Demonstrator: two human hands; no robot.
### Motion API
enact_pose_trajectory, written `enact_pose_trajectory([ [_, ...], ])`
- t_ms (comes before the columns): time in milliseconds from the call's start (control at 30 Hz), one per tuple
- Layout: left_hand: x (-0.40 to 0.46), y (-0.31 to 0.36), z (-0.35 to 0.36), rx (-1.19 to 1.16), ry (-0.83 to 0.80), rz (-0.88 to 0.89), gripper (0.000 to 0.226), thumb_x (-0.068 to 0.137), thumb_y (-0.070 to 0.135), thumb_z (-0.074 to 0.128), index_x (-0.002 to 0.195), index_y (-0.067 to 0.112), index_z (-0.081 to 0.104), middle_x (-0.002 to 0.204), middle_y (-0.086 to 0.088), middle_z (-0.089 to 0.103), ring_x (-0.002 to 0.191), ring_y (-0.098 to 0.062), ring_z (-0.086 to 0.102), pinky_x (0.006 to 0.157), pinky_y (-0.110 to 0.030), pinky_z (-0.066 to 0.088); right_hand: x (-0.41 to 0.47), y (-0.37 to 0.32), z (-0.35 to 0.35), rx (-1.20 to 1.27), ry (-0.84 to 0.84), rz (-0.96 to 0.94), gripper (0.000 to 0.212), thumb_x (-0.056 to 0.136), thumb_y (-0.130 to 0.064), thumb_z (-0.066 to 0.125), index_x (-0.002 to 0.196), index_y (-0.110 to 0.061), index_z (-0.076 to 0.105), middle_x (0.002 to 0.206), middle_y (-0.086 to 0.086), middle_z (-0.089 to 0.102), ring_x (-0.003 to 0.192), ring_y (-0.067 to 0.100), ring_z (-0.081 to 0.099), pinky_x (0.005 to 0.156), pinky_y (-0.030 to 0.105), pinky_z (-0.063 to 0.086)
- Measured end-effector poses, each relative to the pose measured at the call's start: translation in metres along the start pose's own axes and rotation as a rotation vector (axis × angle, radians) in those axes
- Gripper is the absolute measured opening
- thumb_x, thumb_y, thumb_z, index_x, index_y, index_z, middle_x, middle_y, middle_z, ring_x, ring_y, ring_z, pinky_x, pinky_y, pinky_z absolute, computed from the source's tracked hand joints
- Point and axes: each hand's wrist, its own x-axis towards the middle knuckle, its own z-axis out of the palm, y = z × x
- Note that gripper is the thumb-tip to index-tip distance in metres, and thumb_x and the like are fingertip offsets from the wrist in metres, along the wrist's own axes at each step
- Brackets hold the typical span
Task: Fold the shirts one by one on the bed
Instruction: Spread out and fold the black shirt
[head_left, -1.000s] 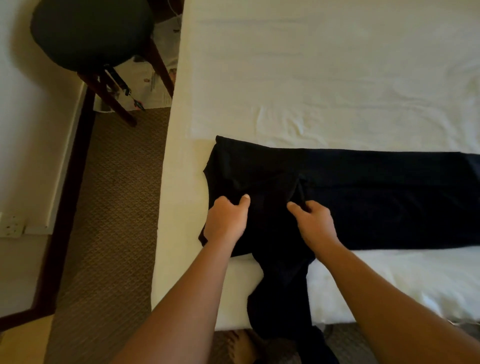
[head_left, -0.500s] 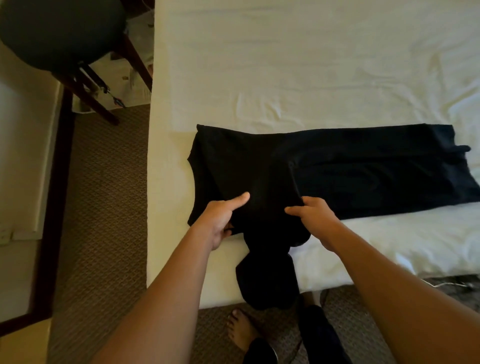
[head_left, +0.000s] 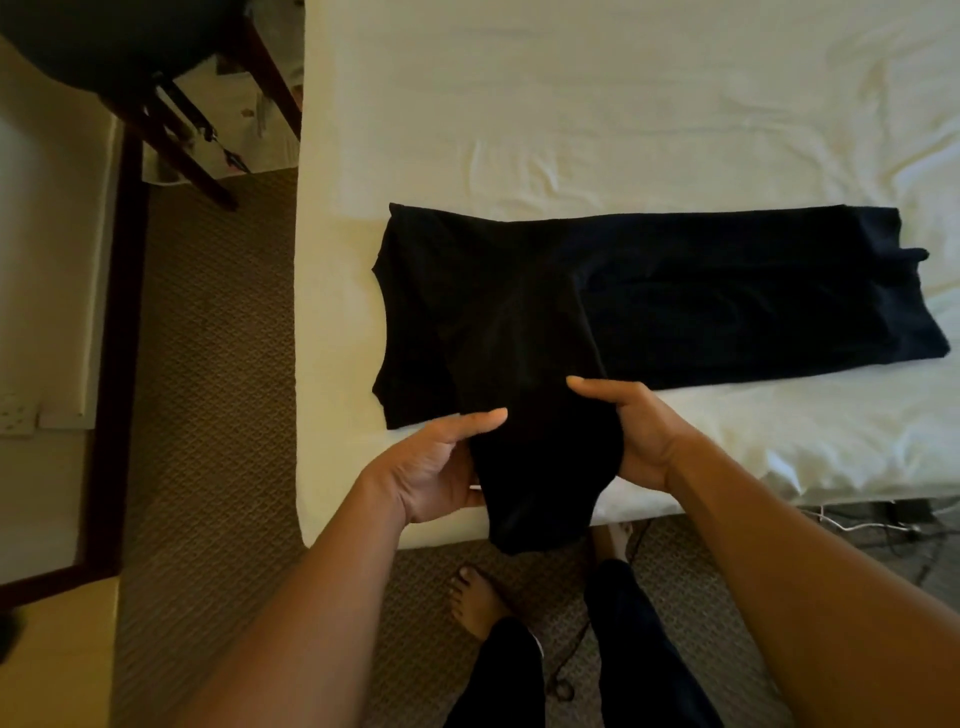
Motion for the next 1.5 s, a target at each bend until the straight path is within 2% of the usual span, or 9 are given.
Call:
enact_pose_trajectory([
  [233,-0.006,-0.053,-0.006,0.011,-0.043,-0.055,0.040,0.099,0.033,0.061,0.136,0.019,0.065,0.143,-0.013,0.059,0.138,-0.039,0.047,0.119,-0.055,0.029,-0.016,0.015,-0.004,-0.135,-0.025,0.127,0.038,0.092,-0.024,0.063,0.125,-0.005,0.067,0.122,0.016,0.071,0.113,0.032,0.067,0.096,0.044,0.054],
  [433,0.009,-0.090,-0.012,0.320,0.169,-0.175,0.035,0.101,0.032,0.061,0.133,0.020,0.063,0.118,-0.017,0.071,0.091,-0.032,0.069,0.087,-0.046,0.057,0.006,0.050,-0.019,-0.766,0.189,0.216,0.026,0.097,-0.022,0.064,0.119,-0.009,0.066,0.109,0.011,0.072,0.095,0.029,0.071,0.082,0.042,0.061],
  [600,0.023,-0.062,-0.022,0.460,0.337,-0.049,0.029,0.100,0.038,0.060,0.114,0.014,0.069,0.088,-0.008,0.077,0.077,-0.026,0.072,0.063,-0.029,0.044,0.025,0.043,-0.012,-1.016,0.455,0.007,0.034,0.088,-0.038,0.068,0.079,-0.005,0.064,0.082,0.010,0.069,0.074,0.025,0.067,0.064,0.035,0.050],
  [833,0.035,0.017,-0.021,0.369,0.643,0.206,0.033,0.093,0.044,0.069,0.092,0.011,0.069,0.078,-0.003,0.072,0.059,-0.013,0.066,0.053,-0.026,0.046,0.056,-0.003,0.012,-0.509,0.488,-0.216,0.028,0.092,-0.029,0.070,0.112,-0.009,0.065,0.097,0.007,0.071,0.086,0.024,0.071,0.075,0.038,0.060],
  [933,0.033,0.017,-0.014,0.527,0.627,0.187,0.020,0.096,0.022,0.068,0.088,0.005,0.064,0.074,-0.006,0.070,0.047,-0.007,0.061,0.046,-0.022,0.047,0.056,-0.006,0.009,-0.855,0.609,-0.174,0.029,0.089,-0.029,0.066,0.108,-0.009,0.057,0.098,0.006,0.063,0.087,0.027,0.065,0.074,0.041,0.056],
  [1000,0.033,0.011,-0.017,0.639,0.641,0.166,0.025,0.097,0.022,0.064,0.089,-0.001,0.066,0.077,-0.011,0.073,0.055,-0.015,0.065,0.060,-0.033,0.057,0.052,-0.003,0.009,-1.119,0.734,-0.192,0.039,0.086,-0.033,0.066,0.113,-0.014,0.044,0.109,0.003,0.048,0.097,0.027,0.053,0.077,0.041,0.047],
  [1100,0.034,0.019,-0.029,0.772,0.810,0.258,0.026,0.095,0.030,0.063,0.079,0.009,0.066,0.077,-0.010,0.071,0.070,-0.027,0.066,0.072,-0.047,0.056,0.053,-0.005,0.024,-1.238,0.856,-0.493,0.036,0.087,-0.037,0.065,0.111,-0.018,0.045,0.113,0.005,0.044,0.102,0.027,0.048,0.081,0.043,0.047],
  [1300,0.043,0.083,-0.040,0.844,0.888,0.376,0.020,0.098,0.033,0.061,0.084,0.019,0.066,0.078,0.000,0.067,0.072,-0.016,0.064,0.061,-0.029,0.045,0.083,-0.006,0.072,-1.532,0.441,-0.673,0.028,0.096,-0.048,0.054,0.108,-0.024,0.056,0.102,-0.005,0.057,0.092,0.017,0.058,0.080,0.037,0.053],
  [1500,0.079,0.143,-0.062,0.840,0.996,0.450,0.019,0.097,0.035,0.062,0.109,0.020,0.066,0.094,0.005,0.064,0.091,-0.015,0.063,0.069,-0.025,0.042,0.116,-0.061,0.057,-1.423,0.436,-0.687,0.022,0.099,-0.033,0.050,0.094,-0.016,0.061,0.090,-0.002,0.060,0.077,0.020,0.059,0.069,0.040,0.055],
])
